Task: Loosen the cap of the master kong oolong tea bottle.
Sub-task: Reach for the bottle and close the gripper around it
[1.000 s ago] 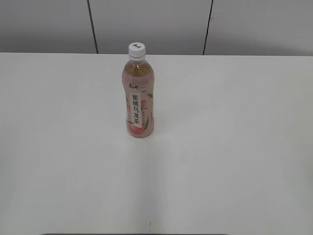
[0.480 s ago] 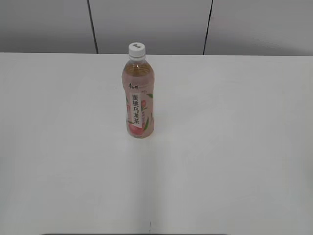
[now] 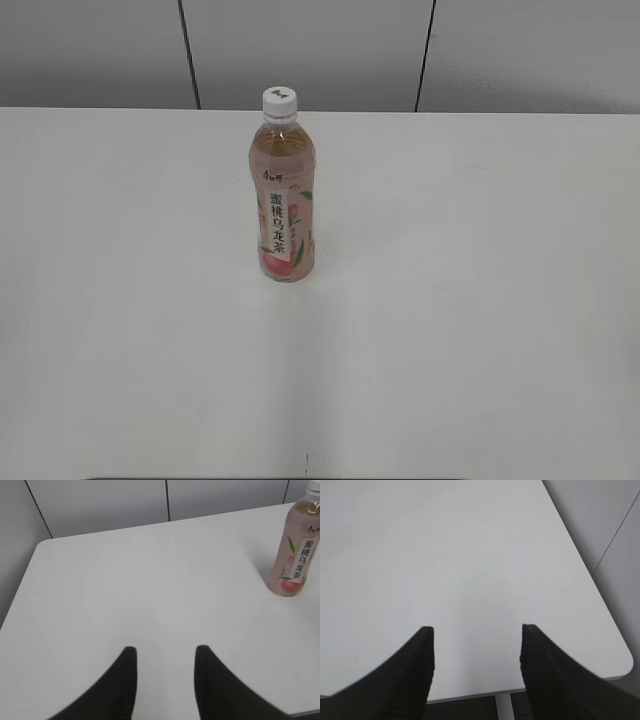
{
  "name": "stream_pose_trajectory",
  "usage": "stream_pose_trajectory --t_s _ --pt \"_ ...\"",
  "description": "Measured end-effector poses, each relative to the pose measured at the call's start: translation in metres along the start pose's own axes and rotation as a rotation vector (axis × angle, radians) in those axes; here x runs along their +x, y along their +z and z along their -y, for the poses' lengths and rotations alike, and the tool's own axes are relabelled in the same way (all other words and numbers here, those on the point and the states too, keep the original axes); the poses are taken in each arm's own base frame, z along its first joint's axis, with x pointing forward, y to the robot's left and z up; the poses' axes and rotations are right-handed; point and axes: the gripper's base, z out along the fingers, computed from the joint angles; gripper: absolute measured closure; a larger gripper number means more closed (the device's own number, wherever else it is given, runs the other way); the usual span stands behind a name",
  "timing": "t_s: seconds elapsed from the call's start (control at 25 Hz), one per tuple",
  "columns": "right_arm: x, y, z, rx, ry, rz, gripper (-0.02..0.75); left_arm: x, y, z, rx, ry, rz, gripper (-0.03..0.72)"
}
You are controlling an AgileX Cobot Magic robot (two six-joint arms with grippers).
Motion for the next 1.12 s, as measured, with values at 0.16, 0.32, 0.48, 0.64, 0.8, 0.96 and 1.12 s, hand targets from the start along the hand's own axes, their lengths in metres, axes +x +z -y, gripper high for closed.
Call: stream_pose_trajectory --t_s 0.16,0.32,0.48,0.64,0.8,0.96,1.12 --pt "0.0 0.0 0.0 -0.001 0.001 0.0 0.318 0.0 0.0 0.0 0.0 0.0 0.0 0.449" --pt "0.0 0.0 0.0 -0.005 0.006 0.0 0.318 -0.006 -0.003 0.001 0.013 0.015 0.047 0.449" --pt "0.0 0.0 -0.001 -0.011 0.017 0.0 0.318 -0.027 -0.001 0.01 0.113 0.038 0.184 0.447" --pt "0.0 0.0 -0.002 -0.023 0.029 0.001 0.318 -0.044 0.026 0.018 0.199 0.081 0.228 0.42" --pt "0.0 0.0 -0.003 -0.031 0.034 0.001 0.318 -0.047 0.069 0.02 0.221 0.071 0.202 0.351" --pt "0.0 0.0 -0.003 -0.035 0.04 0.001 0.318 -0.039 0.116 0.016 0.18 0.077 0.117 0.311" --pt "0.0 0.0 -0.003 -0.037 0.041 0.001 0.318 -0.03 0.161 0.017 0.169 0.09 -0.018 0.307"
